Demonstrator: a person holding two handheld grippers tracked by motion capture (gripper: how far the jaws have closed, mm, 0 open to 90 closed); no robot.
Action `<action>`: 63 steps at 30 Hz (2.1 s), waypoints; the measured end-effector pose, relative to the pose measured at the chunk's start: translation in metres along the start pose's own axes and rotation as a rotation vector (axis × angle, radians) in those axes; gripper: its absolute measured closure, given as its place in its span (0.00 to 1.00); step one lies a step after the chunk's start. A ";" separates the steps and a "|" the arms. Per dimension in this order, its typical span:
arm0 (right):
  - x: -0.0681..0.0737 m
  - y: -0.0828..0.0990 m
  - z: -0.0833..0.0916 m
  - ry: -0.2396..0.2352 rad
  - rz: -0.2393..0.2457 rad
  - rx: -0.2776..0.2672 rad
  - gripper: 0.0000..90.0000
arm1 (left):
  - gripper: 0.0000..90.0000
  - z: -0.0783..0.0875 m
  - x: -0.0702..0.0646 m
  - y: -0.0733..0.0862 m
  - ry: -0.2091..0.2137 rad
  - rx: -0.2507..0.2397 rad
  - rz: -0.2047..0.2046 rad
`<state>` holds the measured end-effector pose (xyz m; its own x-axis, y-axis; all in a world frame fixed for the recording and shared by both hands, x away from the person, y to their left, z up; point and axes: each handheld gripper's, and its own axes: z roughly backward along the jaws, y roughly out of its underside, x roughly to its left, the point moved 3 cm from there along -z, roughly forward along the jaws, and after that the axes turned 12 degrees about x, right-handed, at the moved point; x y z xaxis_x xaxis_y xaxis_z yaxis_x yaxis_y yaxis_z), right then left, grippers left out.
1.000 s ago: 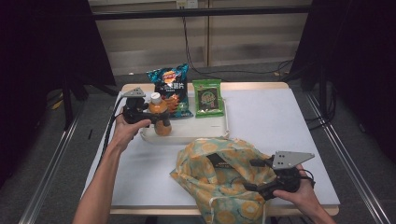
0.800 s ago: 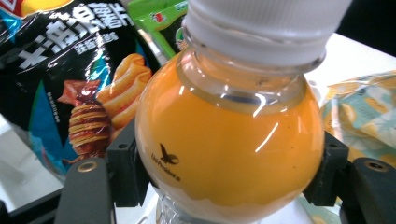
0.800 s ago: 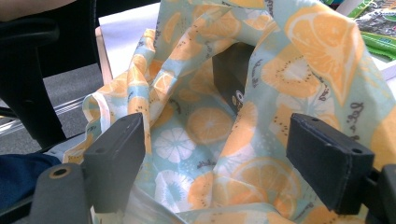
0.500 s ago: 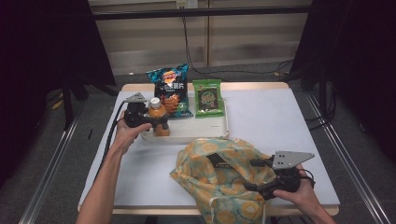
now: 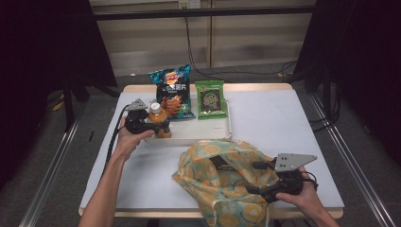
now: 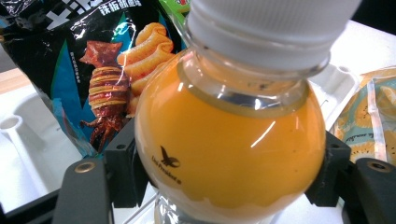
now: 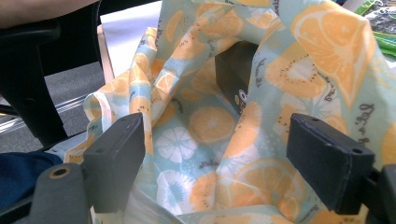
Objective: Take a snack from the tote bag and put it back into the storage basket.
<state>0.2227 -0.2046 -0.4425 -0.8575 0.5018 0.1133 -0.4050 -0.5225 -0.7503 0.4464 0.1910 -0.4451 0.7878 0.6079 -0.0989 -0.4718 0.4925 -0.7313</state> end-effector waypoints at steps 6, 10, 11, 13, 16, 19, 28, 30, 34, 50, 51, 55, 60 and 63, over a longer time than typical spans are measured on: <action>0.000 0.000 0.000 -0.002 -0.002 0.002 0.21 | 0.22 0.002 -0.002 -0.002 -0.041 -0.008 0.021; 0.001 0.000 0.000 -0.005 0.000 0.003 0.21 | 0.15 0.005 -0.004 0.000 -0.077 -0.020 0.093; 0.001 0.000 0.000 -0.005 0.001 0.002 0.21 | 0.13 0.007 -0.005 0.000 -0.090 -0.037 0.105; 0.001 0.000 0.000 -0.004 0.001 0.004 0.21 | 0.14 0.012 -0.010 0.000 -0.114 -0.077 0.124; 0.001 -0.001 -0.001 -0.004 0.002 0.003 0.21 | 0.17 0.016 -0.018 -0.001 -0.160 -0.095 0.130; 0.001 -0.001 -0.001 -0.006 0.002 0.003 0.21 | 0.19 0.018 -0.023 -0.003 -0.201 -0.128 0.172; 0.001 -0.001 -0.002 -0.008 0.004 0.006 0.21 | 0.25 0.017 -0.036 -0.007 -0.264 -0.157 0.222; 0.001 -0.001 -0.002 -0.008 0.006 0.006 0.21 | 0.24 0.015 -0.037 -0.008 -0.283 -0.151 0.233; 0.001 -0.001 -0.002 -0.007 0.003 0.006 0.21 | 0.20 0.008 -0.041 -0.010 -0.321 -0.145 0.254; 0.001 0.000 -0.002 -0.011 0.005 0.008 0.21 | 0.29 -0.014 -0.040 -0.008 -0.433 -0.111 0.342; 0.001 0.000 -0.002 -0.011 0.004 0.008 0.21 | 0.31 -0.013 -0.041 -0.007 -0.471 -0.108 0.350; 0.001 0.001 -0.003 -0.010 0.004 0.010 0.21 | 0.34 -0.014 -0.041 -0.007 -0.474 -0.112 0.363; 0.001 0.001 -0.003 -0.008 0.002 0.013 0.21 | 0.34 -0.013 -0.041 -0.008 -0.461 -0.099 0.339; 0.000 0.001 -0.003 -0.007 0.004 0.012 0.21 | 0.34 -0.011 -0.038 -0.007 -0.424 -0.106 0.338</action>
<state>0.2227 -0.2031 -0.4448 -0.8616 0.4944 0.1149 -0.4050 -0.5332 -0.7427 0.4242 0.1575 -0.4436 0.3603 0.9298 -0.0753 -0.6107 0.1741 -0.7724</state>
